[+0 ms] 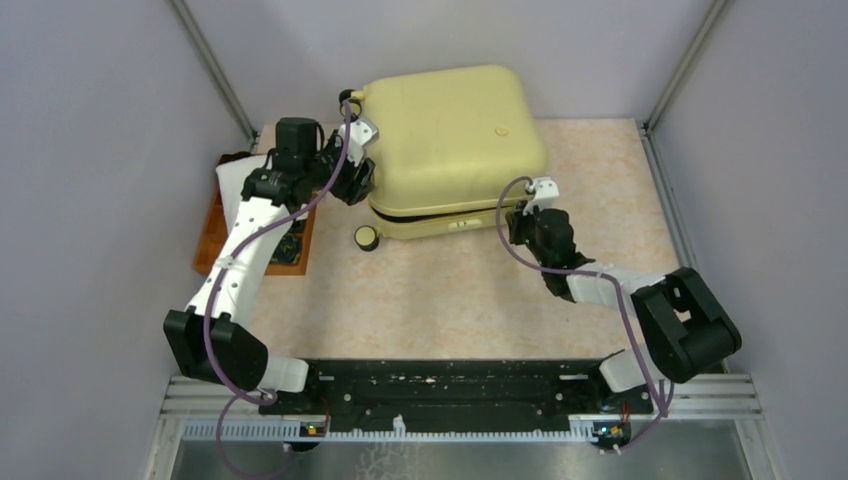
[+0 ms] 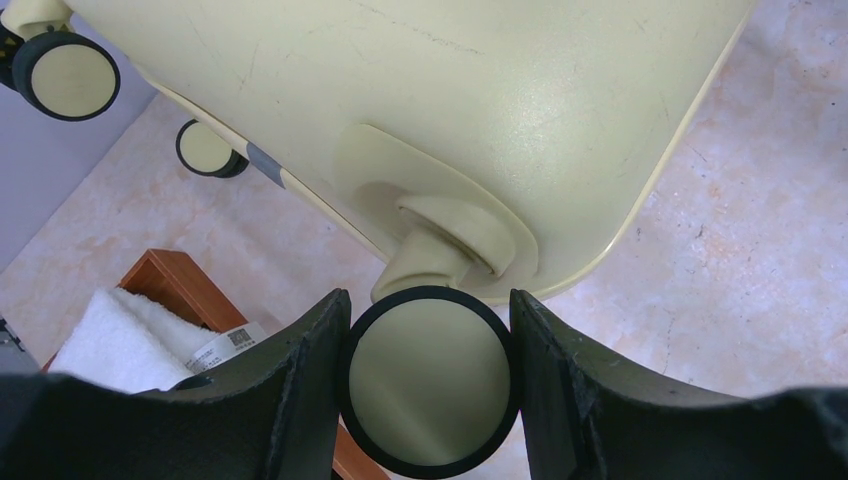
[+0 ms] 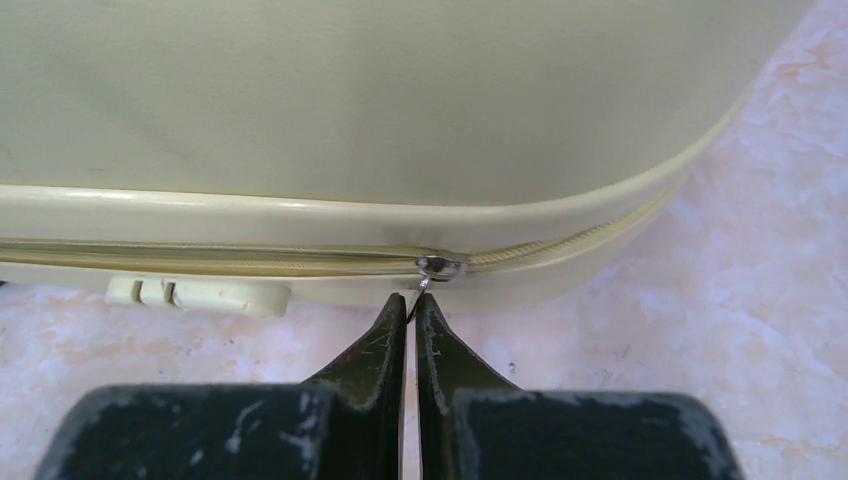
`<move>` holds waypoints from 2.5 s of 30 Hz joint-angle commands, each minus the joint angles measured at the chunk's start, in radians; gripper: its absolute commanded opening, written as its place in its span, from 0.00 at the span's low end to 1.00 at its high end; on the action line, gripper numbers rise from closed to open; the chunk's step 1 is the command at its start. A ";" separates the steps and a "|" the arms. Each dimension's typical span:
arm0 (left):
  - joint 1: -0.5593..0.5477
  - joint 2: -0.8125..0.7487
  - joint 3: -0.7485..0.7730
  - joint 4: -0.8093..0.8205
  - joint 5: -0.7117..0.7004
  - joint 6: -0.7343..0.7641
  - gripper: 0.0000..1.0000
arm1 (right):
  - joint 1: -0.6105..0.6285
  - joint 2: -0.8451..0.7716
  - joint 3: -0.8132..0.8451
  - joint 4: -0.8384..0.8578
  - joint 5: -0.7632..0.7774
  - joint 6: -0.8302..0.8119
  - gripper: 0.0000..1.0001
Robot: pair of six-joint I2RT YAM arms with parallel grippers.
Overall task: Pack the luggage
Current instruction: Zip the luggage at the center of the board.
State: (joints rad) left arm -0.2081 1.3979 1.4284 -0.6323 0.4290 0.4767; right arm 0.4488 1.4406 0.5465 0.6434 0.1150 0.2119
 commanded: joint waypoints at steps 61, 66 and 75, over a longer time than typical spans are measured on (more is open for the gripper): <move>-0.032 0.166 0.336 -0.407 0.376 0.291 0.96 | 0.036 -0.342 -0.061 -0.365 0.120 0.356 0.52; 0.150 0.298 0.432 -0.383 0.327 0.436 0.99 | 0.002 -0.303 0.003 -0.391 0.085 0.337 0.51; 0.186 0.530 0.532 -0.058 0.217 0.325 0.99 | 0.001 -0.307 -0.011 -0.386 -0.013 0.324 0.51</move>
State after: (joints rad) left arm -0.0235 1.8721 1.8725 -0.8818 0.6769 0.8368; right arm 0.4530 1.1435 0.5201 0.2409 0.1623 0.5514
